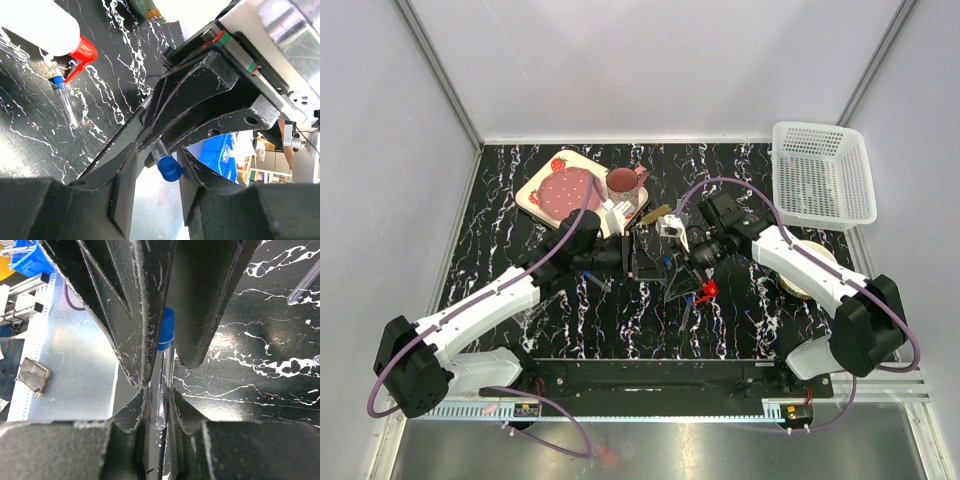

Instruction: Organize the chemistry lab equipment

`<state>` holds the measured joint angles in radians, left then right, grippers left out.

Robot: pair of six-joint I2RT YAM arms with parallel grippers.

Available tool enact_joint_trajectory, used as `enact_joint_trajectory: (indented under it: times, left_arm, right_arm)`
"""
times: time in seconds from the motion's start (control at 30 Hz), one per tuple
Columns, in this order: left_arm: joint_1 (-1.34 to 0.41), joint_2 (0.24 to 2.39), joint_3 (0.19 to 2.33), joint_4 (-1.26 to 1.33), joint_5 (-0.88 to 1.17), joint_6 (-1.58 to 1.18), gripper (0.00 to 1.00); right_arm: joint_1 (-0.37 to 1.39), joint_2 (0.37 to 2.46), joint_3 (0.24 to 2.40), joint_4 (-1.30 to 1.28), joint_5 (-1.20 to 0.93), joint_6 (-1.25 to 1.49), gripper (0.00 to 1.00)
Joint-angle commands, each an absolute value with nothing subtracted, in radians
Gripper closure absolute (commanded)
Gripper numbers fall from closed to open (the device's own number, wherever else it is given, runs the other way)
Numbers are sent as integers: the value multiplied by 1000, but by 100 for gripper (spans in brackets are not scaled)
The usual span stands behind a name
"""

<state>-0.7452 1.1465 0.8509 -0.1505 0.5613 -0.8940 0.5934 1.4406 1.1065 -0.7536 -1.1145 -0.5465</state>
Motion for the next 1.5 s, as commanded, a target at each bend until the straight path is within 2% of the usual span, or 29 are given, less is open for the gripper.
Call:
enact_joint_trajectory:
  times: [0.0,0.37,0.5,0.53,0.63,0.67,0.73,0.8,0.83,0.93,1.07,1.17,1.3,1.47]
  left_arm:
    - [-747,1127,890,-146,542,-882,61]
    - [-749,1127,904,-146,529,-888,66]
    - [-749,1126,900,-152,526,-888,73]
    - [-749,1124,899,-153,525,-888,82]
    - [-749,1118,893,-164,525,-887,88]
    - [-749,1115,890,-167,525,-884,90]
    - [-749,1098,890,-205,505,-876,94]
    - [-749,1079,890,-285,442,-855,95]
    - [-749,1054,891,-317,411,-847,95]
    - [-744,994,896,-490,232,-827,97]
    - [-655,885,878,-786,-59,-828,99]
    - [-533,819,870,-882,-193,-801,99]
    - [-372,802,864,-920,-343,-727,96]
    - [-218,888,850,-827,-393,-649,96]
  right_arm:
    - [607,1443,1144,-761,-1109,-578,86]
    - [617,1451,1146,-776,-1108,-594,86]
    - [623,1454,1147,-779,-1101,-600,86]
    - [623,1453,1147,-781,-1100,-600,86]
    - [623,1454,1147,-781,-1097,-598,84]
    - [621,1453,1150,-781,-1095,-597,81]
    - [623,1453,1155,-781,-1091,-589,59]
    - [623,1451,1157,-782,-1082,-584,45]
    - [623,1450,1158,-787,-1074,-584,34]
    - [621,1419,1163,-798,-1011,-592,18]
    - [588,1362,1140,-799,-925,-621,10]
    - [532,1321,1114,-787,-943,-612,8]
    - [477,1270,1077,-762,-957,-603,6]
    - [439,1236,1040,-738,-976,-592,5]
